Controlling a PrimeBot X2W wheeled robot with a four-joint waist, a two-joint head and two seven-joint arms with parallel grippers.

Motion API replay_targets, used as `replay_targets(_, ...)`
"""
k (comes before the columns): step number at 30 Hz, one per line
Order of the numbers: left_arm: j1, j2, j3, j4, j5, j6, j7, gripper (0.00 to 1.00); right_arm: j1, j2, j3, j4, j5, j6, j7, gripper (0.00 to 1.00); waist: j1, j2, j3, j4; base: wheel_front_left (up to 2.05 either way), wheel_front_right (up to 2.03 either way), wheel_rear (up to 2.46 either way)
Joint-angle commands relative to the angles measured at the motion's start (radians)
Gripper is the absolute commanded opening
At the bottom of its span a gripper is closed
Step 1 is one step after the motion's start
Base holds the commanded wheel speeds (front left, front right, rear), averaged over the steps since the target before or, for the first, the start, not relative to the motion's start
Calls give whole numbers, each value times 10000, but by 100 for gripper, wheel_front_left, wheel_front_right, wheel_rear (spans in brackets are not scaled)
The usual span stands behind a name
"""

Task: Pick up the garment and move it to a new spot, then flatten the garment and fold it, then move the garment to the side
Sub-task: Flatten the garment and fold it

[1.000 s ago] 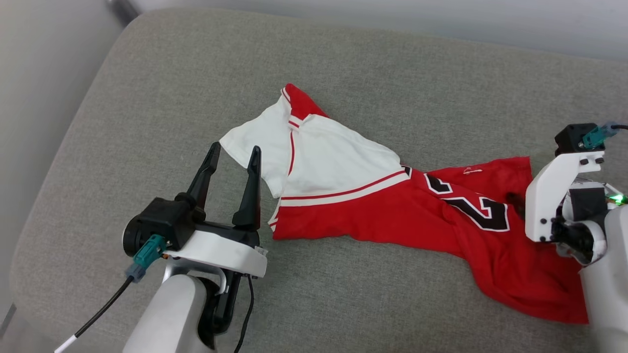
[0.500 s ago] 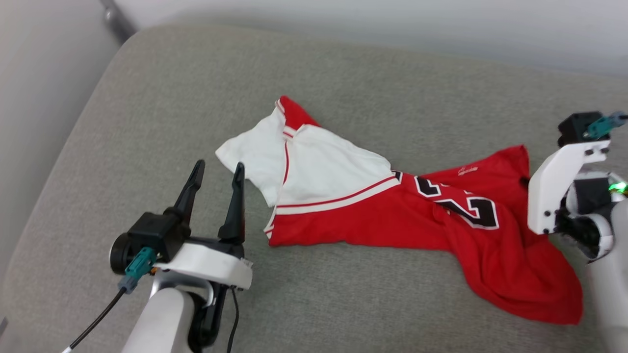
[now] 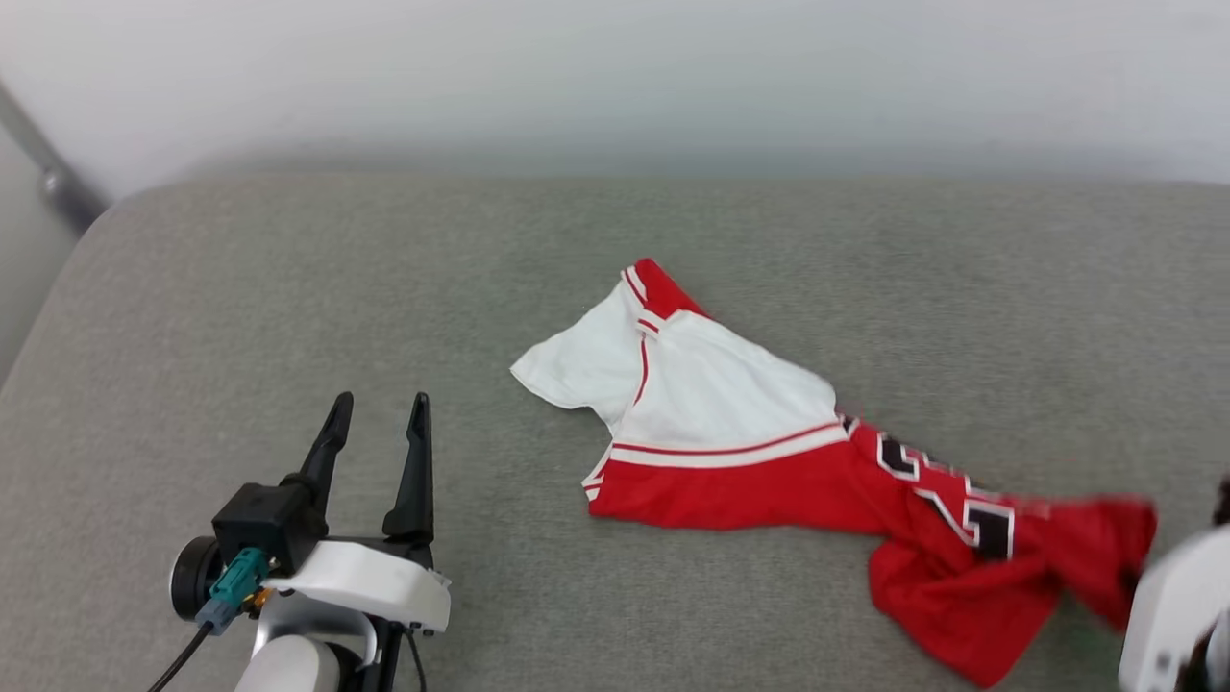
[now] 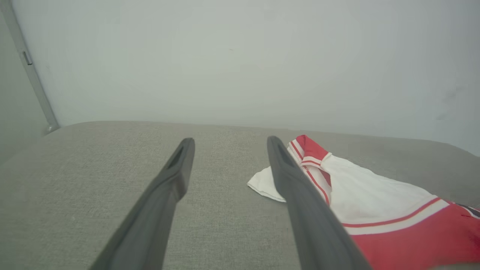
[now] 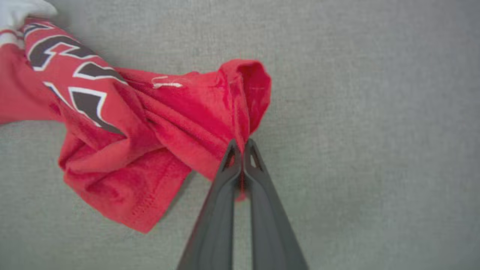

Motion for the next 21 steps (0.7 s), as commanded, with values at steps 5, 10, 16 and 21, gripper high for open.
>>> replay_targets(5, 320, 129, -4, -243, -64, 119, 247, 100, 1715, 855, -302, 829, 3, -7, -646, 5, 0, 0, -177, -462, 0, 0, 0)
replay_targets(10, 471, 179, -56, -313, -93, 143, 341, 100, 1820, 1039, -113, 1803, 394, -5, -2443, 100, 0, 0, -213, -458, 0, 0, 0)
replay_targets(16, 582, 203, -101, -358, -156, 175, 409, 100, 1320, 1032, -230, 1576, 550, -5, -5063, 100, 0, 0, -318, -381, 0, 0, 0)
replay_targets(21, 515, 180, -173, -420, -163, 198, 430, 100, 555, 807, -222, 1499, 410, -7, -5612, 100, 0, 0, -315, -260, 0, 0, 0)
